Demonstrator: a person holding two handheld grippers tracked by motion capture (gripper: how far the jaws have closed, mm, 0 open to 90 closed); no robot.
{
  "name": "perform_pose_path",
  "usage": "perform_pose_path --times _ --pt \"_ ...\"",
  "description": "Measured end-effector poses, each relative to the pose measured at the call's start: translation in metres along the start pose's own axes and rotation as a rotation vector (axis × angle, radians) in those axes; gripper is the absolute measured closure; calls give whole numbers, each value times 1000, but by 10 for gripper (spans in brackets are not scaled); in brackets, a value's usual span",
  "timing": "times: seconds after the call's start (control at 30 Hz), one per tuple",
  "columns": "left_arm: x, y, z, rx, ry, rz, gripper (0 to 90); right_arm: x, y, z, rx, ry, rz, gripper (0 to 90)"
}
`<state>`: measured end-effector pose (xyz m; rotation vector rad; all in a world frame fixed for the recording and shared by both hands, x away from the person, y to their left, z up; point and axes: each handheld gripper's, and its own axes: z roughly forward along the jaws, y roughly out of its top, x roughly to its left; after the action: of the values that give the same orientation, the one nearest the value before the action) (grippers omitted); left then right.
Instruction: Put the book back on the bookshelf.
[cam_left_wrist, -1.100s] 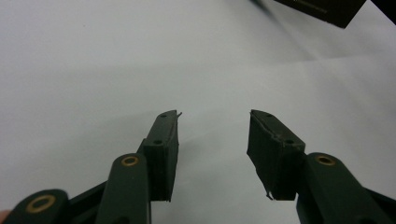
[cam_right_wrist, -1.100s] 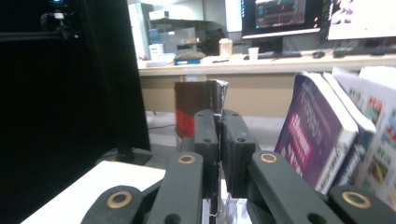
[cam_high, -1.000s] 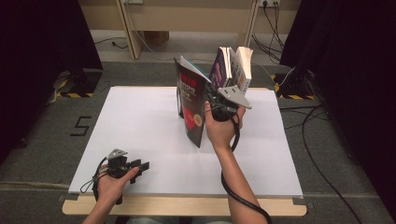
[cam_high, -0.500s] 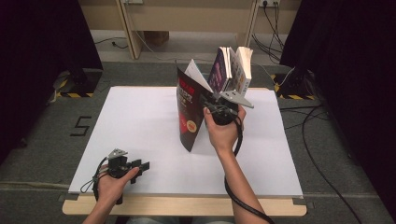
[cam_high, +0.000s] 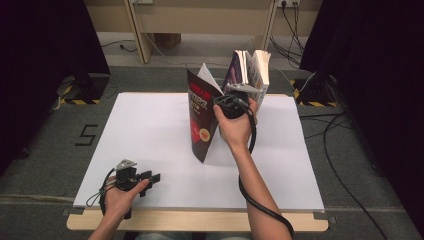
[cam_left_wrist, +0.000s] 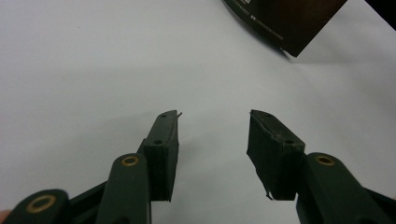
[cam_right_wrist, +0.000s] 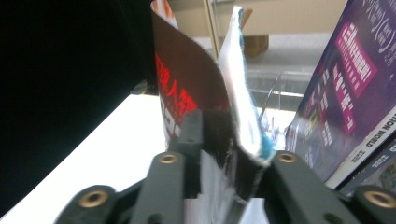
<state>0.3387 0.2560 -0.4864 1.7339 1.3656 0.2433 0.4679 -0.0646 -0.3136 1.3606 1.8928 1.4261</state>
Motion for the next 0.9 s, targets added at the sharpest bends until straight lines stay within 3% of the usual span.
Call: perform_pose_path --times 0.13,0.17,0.2,0.43,0.53,0.67,0.9 --pt "0 0 0 1 -1 2 528 -2 3 1 33 8 36 857" --pt "0 0 1 2 -2 2 528 -3 6 1 57 34 56 868" --pt "0 0 1 4 -4 4 528 0 8 -1 50 11 39 871" --pt "0 0 1 3 -6 5 529 22 9 -12 -54 -66 -74 873" --pt "0 0 0 3 -6 6 529 30 10 -13 -120 -123 -124 873" --pt "0 0 1 3 -8 7 529 29 16 -10 -168 -138 -106 873" --pt "1 0 1 3 -9 5 529 29 25 9 -180 -174 -109 873"
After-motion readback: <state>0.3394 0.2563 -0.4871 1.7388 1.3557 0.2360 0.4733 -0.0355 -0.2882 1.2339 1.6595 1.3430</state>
